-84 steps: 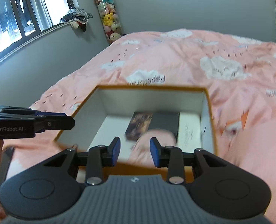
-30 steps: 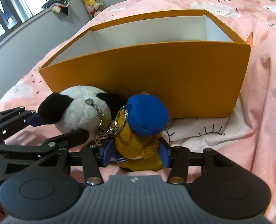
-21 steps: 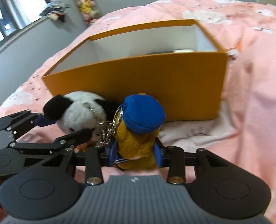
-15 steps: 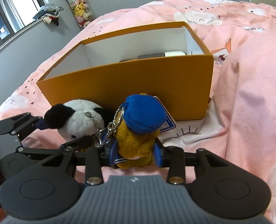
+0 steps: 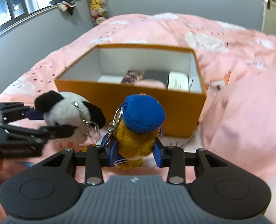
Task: Organize objects
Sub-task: 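Grasp the white panda plush with the left tool while the right tool holds the bear, then lift the panda plush and bear keychain over the orange box with both tools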
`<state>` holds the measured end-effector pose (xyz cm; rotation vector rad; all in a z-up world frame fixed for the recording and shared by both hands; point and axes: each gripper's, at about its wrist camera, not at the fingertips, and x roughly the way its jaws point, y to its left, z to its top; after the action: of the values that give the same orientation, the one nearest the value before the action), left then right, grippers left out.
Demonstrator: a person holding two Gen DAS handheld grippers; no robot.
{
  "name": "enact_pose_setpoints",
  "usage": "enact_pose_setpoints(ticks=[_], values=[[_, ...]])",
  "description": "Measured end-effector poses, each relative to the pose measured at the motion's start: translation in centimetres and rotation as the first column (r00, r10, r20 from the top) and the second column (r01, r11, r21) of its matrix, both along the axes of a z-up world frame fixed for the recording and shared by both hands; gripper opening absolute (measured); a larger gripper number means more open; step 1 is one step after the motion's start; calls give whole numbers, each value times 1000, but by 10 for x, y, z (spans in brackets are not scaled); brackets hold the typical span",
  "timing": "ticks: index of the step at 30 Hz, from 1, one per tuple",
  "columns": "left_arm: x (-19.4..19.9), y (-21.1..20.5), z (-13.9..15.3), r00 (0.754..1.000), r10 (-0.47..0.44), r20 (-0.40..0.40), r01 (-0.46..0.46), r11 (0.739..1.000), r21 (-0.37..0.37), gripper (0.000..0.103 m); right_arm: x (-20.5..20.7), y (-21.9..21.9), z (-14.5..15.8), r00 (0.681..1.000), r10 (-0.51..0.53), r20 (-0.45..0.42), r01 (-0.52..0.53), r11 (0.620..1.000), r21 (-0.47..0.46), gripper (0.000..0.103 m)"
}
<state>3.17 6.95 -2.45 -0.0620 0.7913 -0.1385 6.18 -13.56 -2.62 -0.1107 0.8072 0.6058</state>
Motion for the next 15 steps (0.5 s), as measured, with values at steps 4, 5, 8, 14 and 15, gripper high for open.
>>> enact_pose_setpoints(ticks=[4,5,8,14,15], values=[[3,16,17,989,-31,-146,-3,974,-229,66,-3,-14,23,995,88,-56,-91,994,-54,41],[6,16,16,984,-50,-169,3,963,-269,66,-4,-16,25,992,102,-70,-107,991,-75,41],[25,11,-4,964,-75,-254,-14,942,-334,66,-4,-18,19,989,119,-87,-132,978,-163,42],[52,13,-48,942,-11,-334,-113,930,-350,66,19,-12,-21,986,82,-142,-98,989,-112,42],[55,15,-50,942,-1,-335,-125,927,-354,66,24,-11,-26,987,72,-145,-86,992,-94,42]])
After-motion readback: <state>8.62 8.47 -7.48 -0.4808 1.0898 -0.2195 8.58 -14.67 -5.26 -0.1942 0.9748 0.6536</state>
